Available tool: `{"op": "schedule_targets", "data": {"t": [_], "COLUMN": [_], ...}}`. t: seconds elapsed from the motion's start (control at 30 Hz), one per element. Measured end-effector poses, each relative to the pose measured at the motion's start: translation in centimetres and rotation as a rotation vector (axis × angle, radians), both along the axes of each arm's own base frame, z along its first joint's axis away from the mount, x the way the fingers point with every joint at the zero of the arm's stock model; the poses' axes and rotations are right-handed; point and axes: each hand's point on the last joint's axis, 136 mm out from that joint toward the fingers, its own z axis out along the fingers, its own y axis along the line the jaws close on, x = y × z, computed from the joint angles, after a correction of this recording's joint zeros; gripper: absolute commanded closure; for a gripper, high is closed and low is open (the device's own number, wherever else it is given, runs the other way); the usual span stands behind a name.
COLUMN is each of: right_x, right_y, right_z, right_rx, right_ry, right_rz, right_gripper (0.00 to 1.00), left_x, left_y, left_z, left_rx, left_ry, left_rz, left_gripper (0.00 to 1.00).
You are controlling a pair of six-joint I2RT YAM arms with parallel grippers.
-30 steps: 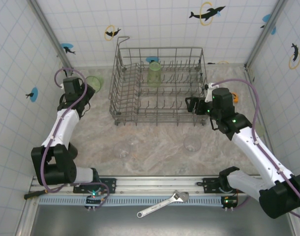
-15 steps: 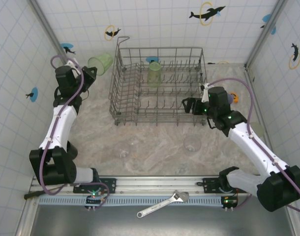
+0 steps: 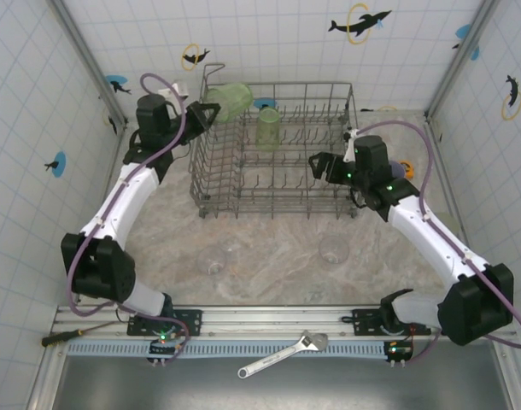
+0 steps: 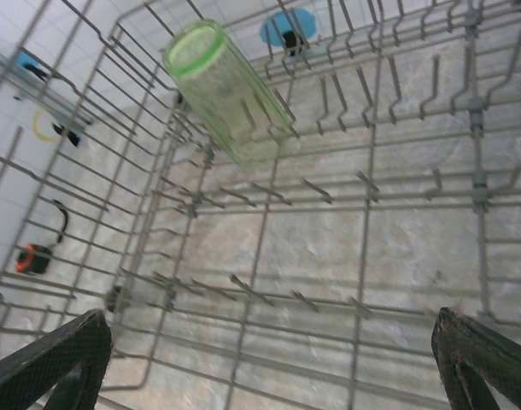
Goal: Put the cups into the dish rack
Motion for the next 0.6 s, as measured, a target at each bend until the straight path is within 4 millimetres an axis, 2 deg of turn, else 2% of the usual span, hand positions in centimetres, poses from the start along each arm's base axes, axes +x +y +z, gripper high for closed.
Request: {"op": "schedule_targets", "data": {"t": [0.2, 0.6], "right_x": [1.6, 4.9], "right_y": [1.5, 3.4], "right_z": [1.3, 6.3], "right_rx": [0.152, 0.544], "right_ry": [-0.009, -0.071], "right_rz": [-0.01, -0.051], "right_gripper": [0.0, 0.0], "left_x": [-0.1, 0.7], "left_y": [-3.6, -7.9], "left_z": [-1.9, -5.0], "left_rx": [0.01, 0.004], "left_ry": [0.02, 0.016], "left_rz": [-0.078, -0.171], "left_gripper": [1.0, 1.0]}}
